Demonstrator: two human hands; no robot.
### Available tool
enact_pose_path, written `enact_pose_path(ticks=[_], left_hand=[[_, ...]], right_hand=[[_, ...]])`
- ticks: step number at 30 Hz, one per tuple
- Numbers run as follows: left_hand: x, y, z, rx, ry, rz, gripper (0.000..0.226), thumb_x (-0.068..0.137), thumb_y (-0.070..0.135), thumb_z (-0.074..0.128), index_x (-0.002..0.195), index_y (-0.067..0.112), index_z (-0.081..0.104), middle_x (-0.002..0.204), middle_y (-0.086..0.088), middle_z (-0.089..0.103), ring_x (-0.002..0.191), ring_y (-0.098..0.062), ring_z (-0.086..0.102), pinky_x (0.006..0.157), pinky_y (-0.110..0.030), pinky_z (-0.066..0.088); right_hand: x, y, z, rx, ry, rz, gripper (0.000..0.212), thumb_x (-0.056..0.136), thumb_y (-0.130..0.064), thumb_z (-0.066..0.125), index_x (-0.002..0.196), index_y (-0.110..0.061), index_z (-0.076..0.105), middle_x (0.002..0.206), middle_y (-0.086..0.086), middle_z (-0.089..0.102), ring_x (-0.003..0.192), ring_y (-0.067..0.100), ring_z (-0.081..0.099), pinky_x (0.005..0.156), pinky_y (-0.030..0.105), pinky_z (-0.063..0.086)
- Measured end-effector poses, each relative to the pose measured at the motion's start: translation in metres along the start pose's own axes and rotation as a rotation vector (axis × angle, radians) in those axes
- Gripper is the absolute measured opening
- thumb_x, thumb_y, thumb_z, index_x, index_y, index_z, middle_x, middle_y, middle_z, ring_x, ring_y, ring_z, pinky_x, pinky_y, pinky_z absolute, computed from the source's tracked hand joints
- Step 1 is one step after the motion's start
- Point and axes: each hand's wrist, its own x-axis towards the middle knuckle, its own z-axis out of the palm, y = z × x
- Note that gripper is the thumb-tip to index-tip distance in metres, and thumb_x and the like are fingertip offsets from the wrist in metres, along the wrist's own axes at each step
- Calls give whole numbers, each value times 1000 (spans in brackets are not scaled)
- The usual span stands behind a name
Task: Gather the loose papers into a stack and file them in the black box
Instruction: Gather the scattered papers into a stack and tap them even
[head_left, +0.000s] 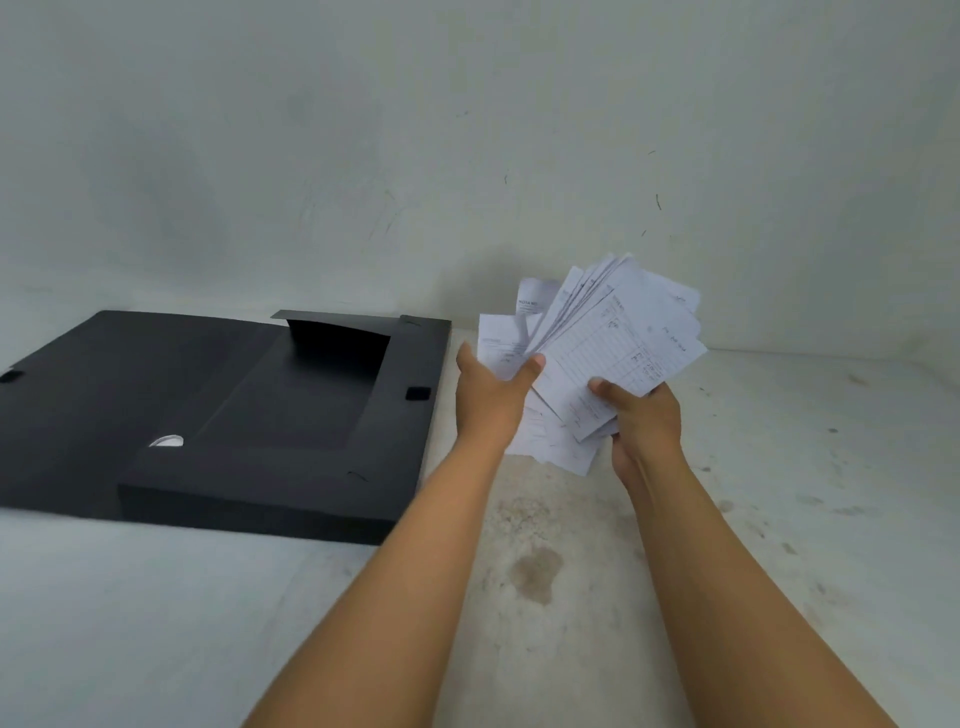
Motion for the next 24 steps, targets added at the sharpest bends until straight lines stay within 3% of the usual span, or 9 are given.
enact_pose_path(ticks=[2, 5, 10, 12, 14, 17, 21, 24], left_hand=[[5, -5, 3, -89, 35, 38, 69, 75, 32, 74, 136, 18, 43, 130, -1, 60, 115, -21, 60, 95, -41, 53], [13, -8, 6, -230, 116, 81, 38, 81, 15, 70, 116, 19, 54, 117, 2, 65, 105, -16, 64, 89, -35, 55], [20, -14, 14, -303, 309, 182, 31, 86, 7, 64, 115, 15, 57, 106, 3, 66, 100, -13, 64, 84, -25, 56], [24, -15, 15, -300, 313, 223, 29, 87, 7, 63, 114, 15, 57, 109, 1, 66, 103, -13, 64, 84, -24, 55], [26, -13, 16, -303, 295, 274, 28, 87, 8, 62, 114, 15, 57, 113, -1, 66, 107, -14, 64, 86, -25, 55], [25, -10, 18, -288, 260, 333, 29, 88, 10, 62, 113, 22, 56, 117, -1, 65, 112, -14, 62, 90, -26, 54], [28, -15, 18, -190, 215, 329, 34, 88, 14, 63, 121, 19, 56, 117, 3, 63, 109, -10, 59, 91, -21, 49], [35, -23, 17, -69, 164, 269, 31, 87, 24, 63, 118, 18, 59, 116, 0, 62, 105, -14, 59, 87, -27, 51]], right_hand=[[5, 1, 7, 37, -26, -41, 41, 78, 6, 68, 106, -22, 59, 103, -8, 66, 110, 24, 60, 95, 46, 51], [14, 5, 15, 74, -80, -115, 41, 77, 3, 70, 101, -29, 61, 105, -8, 67, 108, 21, 61, 101, 49, 47], [30, 22, 29, 82, -201, -141, 42, 78, -3, 71, 111, -27, 62, 122, 2, 66, 118, 25, 59, 103, 55, 44], [34, 21, 33, 2, -215, -212, 57, 72, -16, 78, 125, -25, 56, 129, 4, 62, 120, 24, 58, 101, 56, 45], [37, 15, 33, 2, -201, -250, 73, 66, -18, 80, 132, -22, 50, 131, 4, 60, 122, 24, 56, 102, 55, 45], [38, 3, 29, 3, -188, -314, 68, 69, -9, 78, 130, -19, 50, 128, 6, 60, 121, 25, 56, 102, 54, 46], [38, -3, 24, -20, -174, -353, 48, 75, 0, 74, 107, -31, 57, 108, -6, 65, 110, 18, 60, 93, 40, 53], [36, 7, 20, -125, -154, -334, 44, 77, -6, 74, 115, -20, 57, 104, -10, 66, 100, 12, 63, 78, 22, 57]])
